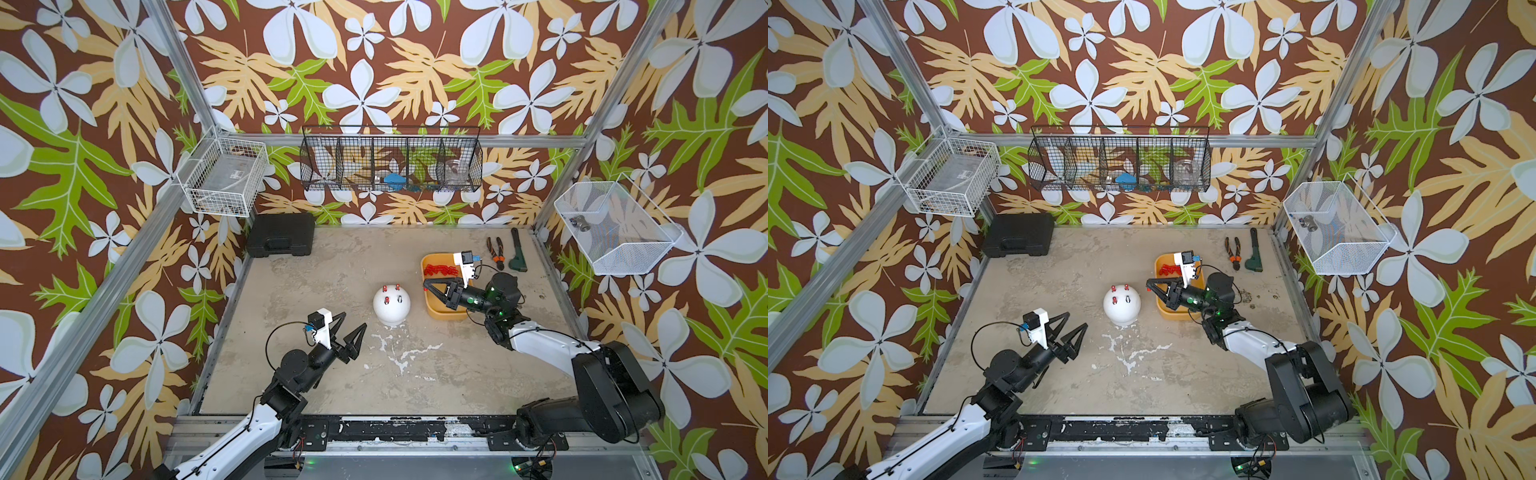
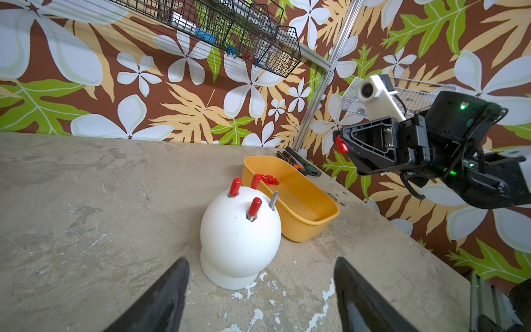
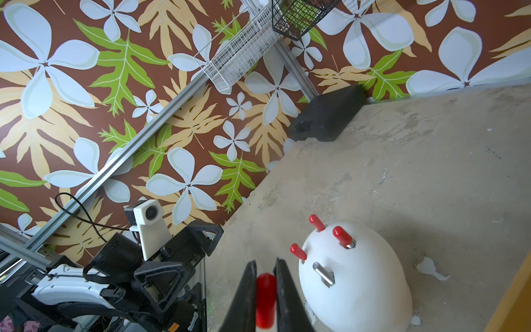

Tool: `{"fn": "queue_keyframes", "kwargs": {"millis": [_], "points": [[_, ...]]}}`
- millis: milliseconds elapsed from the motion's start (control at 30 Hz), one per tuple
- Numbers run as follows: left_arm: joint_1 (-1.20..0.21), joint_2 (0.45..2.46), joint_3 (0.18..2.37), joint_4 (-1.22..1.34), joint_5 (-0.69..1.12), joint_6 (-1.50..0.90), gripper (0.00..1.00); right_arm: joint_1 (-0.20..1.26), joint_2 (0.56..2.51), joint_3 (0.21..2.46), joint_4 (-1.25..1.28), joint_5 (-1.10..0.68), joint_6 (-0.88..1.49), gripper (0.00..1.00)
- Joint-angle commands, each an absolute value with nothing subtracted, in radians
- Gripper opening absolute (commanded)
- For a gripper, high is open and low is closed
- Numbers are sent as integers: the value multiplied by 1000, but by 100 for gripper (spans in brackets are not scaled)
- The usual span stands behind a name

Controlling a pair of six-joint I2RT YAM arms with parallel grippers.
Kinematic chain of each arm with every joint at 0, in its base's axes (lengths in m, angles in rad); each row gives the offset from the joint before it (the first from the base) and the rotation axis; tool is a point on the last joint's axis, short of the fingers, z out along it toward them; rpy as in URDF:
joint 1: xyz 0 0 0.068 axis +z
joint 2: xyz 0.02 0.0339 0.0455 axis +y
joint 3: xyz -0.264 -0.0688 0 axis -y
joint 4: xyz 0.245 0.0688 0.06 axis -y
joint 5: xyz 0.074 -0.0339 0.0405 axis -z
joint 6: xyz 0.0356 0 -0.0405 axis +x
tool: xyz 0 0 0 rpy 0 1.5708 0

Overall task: Cover the protruding screws with screw protection sleeves
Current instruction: Pick up the screw protection sleeve from the storage box, then attach the screw protection sleeve to the screw.

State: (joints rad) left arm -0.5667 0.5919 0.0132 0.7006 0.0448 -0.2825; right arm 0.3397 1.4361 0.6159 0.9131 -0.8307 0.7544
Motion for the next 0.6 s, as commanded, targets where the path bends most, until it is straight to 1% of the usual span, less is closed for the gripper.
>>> {"fn": "queue_keyframes", "kwargs": {"millis": [0,133,367,567], "points": [[-566,603,2,762,28,-236,80,353,1458,623,992,-782,756,15],[-566,598,5,759,23,-233,79,388,1496,639,968,-758,709,15],[-566,582,-3,769,11,-237,79,447,1553,623,1033,-700,655,15],[-566,601,3,768,15,-230,79,459,1618,631,1106,-686,649,15]]}}
